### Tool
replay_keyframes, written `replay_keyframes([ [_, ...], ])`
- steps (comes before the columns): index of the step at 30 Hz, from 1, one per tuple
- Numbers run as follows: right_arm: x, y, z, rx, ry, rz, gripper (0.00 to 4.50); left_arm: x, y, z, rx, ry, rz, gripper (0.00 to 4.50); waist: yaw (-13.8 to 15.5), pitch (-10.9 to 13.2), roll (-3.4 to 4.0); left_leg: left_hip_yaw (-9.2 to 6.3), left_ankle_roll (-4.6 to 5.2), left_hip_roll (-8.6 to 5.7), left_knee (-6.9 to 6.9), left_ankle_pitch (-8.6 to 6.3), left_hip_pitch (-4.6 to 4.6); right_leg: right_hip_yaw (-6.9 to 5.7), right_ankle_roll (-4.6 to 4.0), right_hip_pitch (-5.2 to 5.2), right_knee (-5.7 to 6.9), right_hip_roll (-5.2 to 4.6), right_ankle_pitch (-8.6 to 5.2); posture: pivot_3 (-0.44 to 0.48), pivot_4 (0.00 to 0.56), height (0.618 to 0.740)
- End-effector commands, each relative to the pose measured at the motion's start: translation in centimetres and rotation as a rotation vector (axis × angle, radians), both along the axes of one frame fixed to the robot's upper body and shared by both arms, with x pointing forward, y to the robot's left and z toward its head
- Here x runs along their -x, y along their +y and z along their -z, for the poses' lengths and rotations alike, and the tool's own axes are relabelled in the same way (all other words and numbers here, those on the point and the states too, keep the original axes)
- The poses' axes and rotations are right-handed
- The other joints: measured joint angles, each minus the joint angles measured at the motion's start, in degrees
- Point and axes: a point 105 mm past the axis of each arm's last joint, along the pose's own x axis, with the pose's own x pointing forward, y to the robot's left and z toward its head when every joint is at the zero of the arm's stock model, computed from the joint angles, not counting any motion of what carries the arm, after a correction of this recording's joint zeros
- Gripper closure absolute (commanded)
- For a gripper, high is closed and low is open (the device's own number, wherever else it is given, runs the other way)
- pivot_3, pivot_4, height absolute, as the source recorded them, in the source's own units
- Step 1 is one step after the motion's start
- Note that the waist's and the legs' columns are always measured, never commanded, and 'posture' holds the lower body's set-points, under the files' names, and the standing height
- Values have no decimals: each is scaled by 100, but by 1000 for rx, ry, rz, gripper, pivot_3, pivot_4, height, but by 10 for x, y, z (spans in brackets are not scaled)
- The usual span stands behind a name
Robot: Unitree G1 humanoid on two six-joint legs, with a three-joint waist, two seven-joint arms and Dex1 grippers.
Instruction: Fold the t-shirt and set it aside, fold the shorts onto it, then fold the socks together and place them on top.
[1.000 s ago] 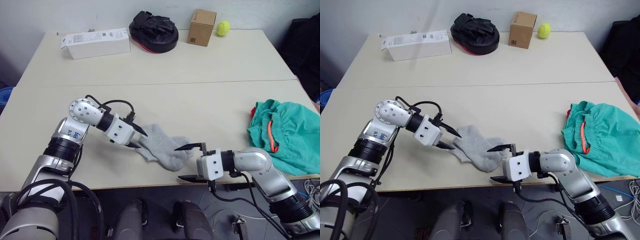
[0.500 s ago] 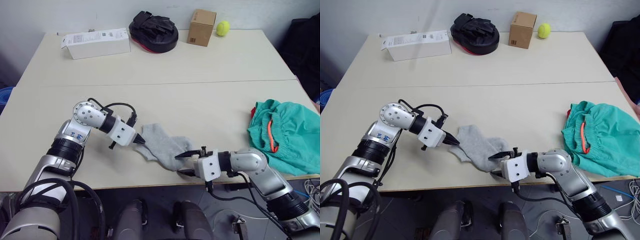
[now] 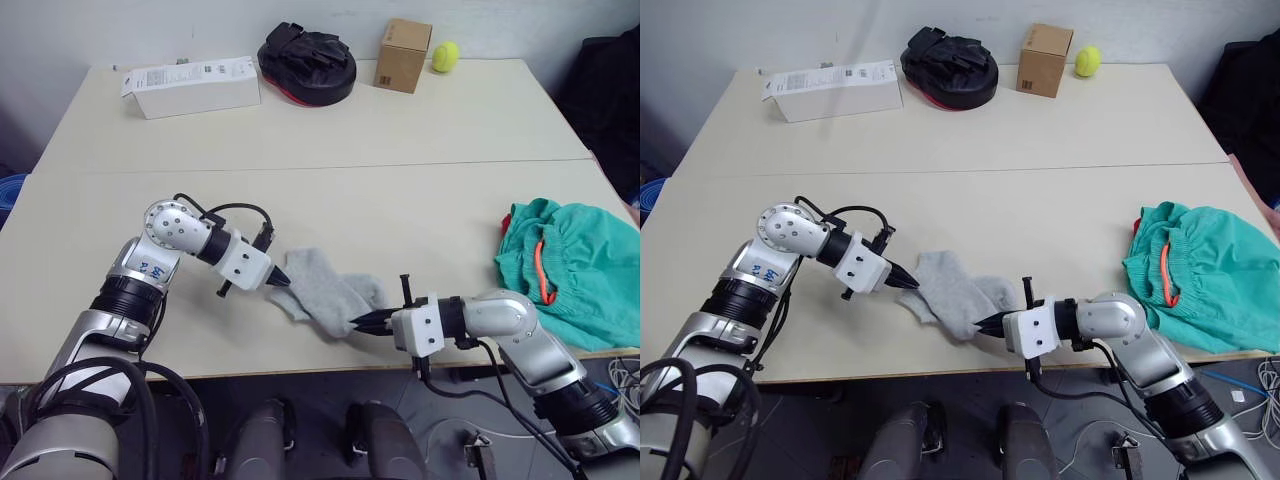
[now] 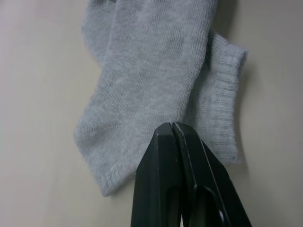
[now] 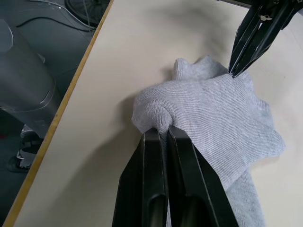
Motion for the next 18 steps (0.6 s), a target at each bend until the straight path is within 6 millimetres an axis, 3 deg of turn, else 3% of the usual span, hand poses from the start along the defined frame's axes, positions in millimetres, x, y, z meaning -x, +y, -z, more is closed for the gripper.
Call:
replay_keyframes([
  [1, -3, -5, -15, -13, -40, -11, 4486, -2, 1, -11, 26, -38, -21, 4500, 2, 0, 0, 0, 0, 0, 0, 0, 0, 0, 0, 1, 1, -1, 0, 0, 150, 740],
  [18, -28, -24, -37, 108, -139, -130, 4486, 14, 2, -30, 86, 32, -87, 4500, -8, 0, 0, 0, 3, 1, 12, -2, 0, 5, 1, 0, 13, -1, 0, 0, 150, 740],
])
